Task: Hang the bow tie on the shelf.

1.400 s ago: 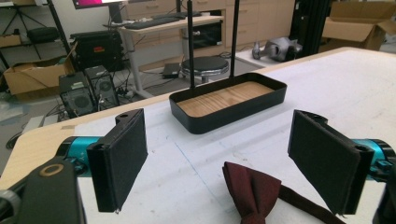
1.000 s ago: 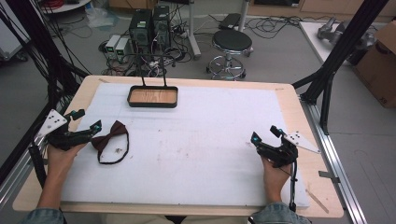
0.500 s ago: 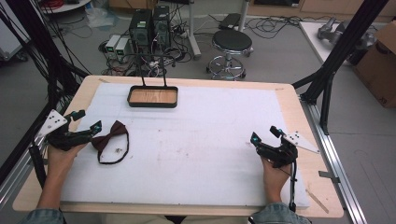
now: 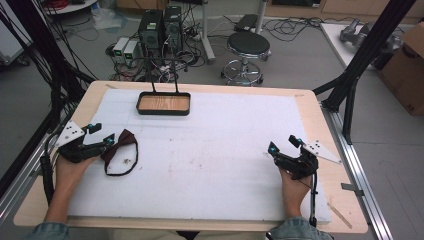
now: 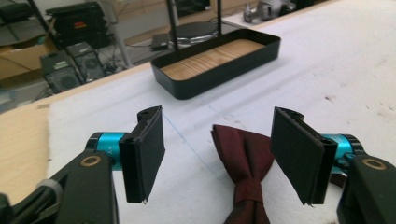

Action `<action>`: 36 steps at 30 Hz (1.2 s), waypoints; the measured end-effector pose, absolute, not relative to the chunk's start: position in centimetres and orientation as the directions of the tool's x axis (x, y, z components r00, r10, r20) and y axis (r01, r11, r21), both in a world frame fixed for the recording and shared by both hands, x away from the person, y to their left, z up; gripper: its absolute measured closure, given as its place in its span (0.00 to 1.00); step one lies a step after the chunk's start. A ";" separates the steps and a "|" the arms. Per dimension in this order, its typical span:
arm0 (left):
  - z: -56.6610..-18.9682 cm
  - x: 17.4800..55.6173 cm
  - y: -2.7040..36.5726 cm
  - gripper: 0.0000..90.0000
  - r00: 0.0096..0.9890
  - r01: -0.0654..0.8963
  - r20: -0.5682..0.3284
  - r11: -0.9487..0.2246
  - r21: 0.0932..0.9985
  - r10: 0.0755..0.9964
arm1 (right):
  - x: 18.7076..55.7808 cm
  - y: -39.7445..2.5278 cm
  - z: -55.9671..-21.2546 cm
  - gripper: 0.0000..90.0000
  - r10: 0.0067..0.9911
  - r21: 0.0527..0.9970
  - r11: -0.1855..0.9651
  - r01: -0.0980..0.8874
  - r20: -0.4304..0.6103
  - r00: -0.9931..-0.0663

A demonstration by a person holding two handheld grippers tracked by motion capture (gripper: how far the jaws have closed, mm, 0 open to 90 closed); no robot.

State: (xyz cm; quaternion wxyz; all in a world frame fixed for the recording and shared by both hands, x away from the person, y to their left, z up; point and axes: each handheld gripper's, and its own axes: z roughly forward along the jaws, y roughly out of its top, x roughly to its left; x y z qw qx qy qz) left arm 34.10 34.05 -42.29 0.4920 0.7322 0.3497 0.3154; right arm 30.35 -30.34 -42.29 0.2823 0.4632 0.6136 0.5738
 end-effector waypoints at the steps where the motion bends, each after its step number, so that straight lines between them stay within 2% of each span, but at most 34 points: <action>1: -42.5 34.3 33.8 0.43 0.570 0.219 0.121 -0.293 0.931 0.812 | 30.3 -30.3 -42.3 0.14 0.893 0.966 -0.087 0.245 0.185 -0.411; 6: -43.1 34.6 33.1 0.51 0.588 0.252 0.146 -0.351 0.902 0.796 | 30.4 -30.3 -42.3 0.14 0.893 0.965 -0.086 0.247 0.185 -0.410; 9: -43.3 34.7 32.8 0.52 0.591 0.265 0.162 -0.380 0.886 0.790 | 30.4 -30.3 -42.3 0.14 0.893 0.965 -0.087 0.247 0.185 -0.409; 19: -43.8 34.8 32.2 0.65 0.615 0.291 0.211 -0.467 0.835 0.760 | 30.4 -30.3 -42.3 0.14 0.892 0.964 -0.088 0.250 0.187 -0.411; 23: -44.1 34.9 31.9 0.68 0.627 0.304 0.223 -0.497 0.813 0.747 | 30.4 -30.3 -42.3 0.14 0.893 0.965 -0.085 0.248 0.184 -0.411; 25: -44.2 35.0 31.8 0.74 0.636 0.309 0.224 -0.510 0.802 0.738 | 30.4 -30.3 -42.4 0.14 0.893 0.965 -0.084 0.248 0.183 -0.410; 28: -44.2 35.0 31.8 0.83 0.644 0.308 0.220 -0.511 0.802 0.732 | 30.4 -30.3 -42.4 0.14 0.893 0.964 -0.086 0.251 0.187 -0.410; 36: -43.4 34.8 32.3 0.85 0.646 0.289 0.184 -0.460 0.839 0.741 | 30.5 -30.3 -42.4 0.14 0.893 0.964 -0.087 0.252 0.188 -0.410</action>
